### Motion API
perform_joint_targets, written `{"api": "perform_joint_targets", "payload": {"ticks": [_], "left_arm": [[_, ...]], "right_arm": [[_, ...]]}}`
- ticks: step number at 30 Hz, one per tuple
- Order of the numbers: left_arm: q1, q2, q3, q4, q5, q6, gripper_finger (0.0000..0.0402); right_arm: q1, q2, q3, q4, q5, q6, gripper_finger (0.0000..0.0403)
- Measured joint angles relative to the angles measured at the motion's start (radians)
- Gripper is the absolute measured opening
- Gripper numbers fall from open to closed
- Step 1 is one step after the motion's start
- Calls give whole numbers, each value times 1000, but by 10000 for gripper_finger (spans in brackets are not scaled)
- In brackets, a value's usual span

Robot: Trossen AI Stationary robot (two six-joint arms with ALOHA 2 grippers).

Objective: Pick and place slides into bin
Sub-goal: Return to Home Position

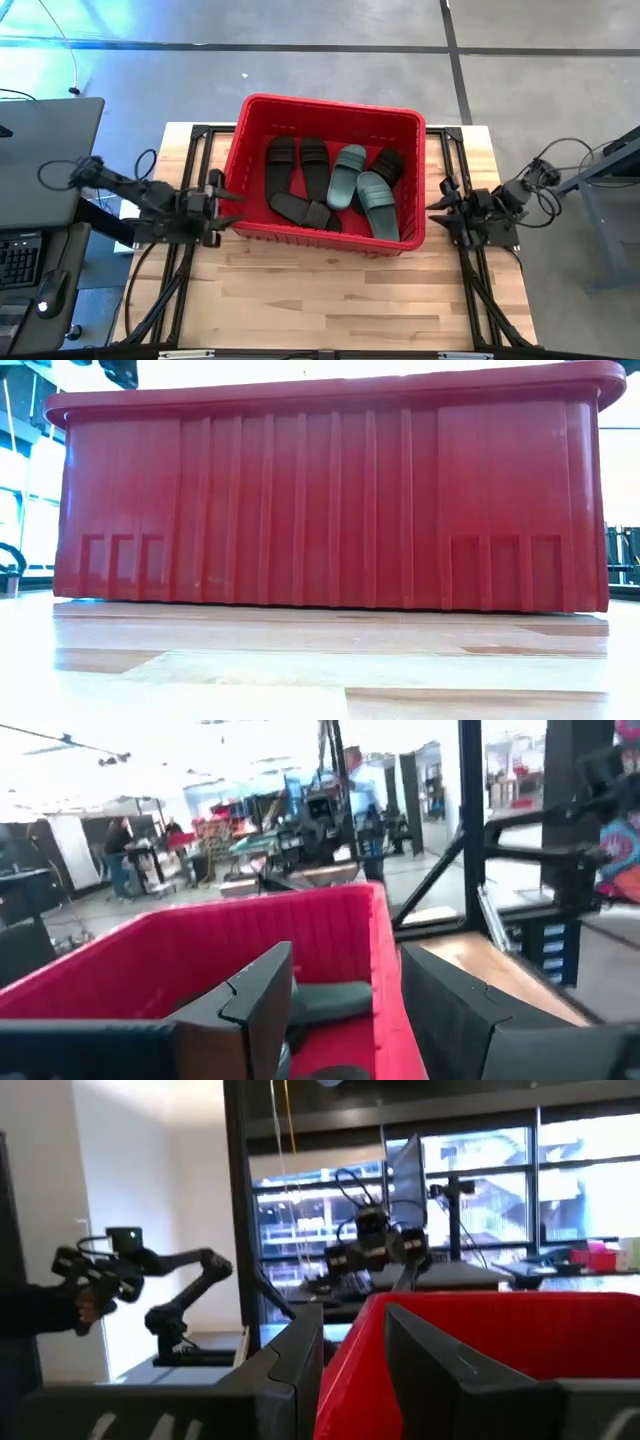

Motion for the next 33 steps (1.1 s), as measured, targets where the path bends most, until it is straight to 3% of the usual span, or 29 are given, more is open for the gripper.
{"api": "perform_joint_targets", "payload": {"ticks": [7,14,18,22,28,33], "left_arm": [[330,55,-2,-18,221,-19,172],[516,-8,-1,-9,428,18,172],[553,-88,-1,-73,490,18,172],[557,-182,-2,-151,462,23,172],[556,-289,-2,-146,486,58,172],[556,-337,-68,-36,530,74,172]], "right_arm": [[-112,-82,1,-165,-23,84,99],[-138,-82,1,-190,-63,87,99],[-138,-81,1,-205,-77,103,99],[-138,-81,-25,-182,-130,125,99],[-138,-81,-75,-54,-163,62,99],[-138,-81,-99,-21,-175,67,99]]}}
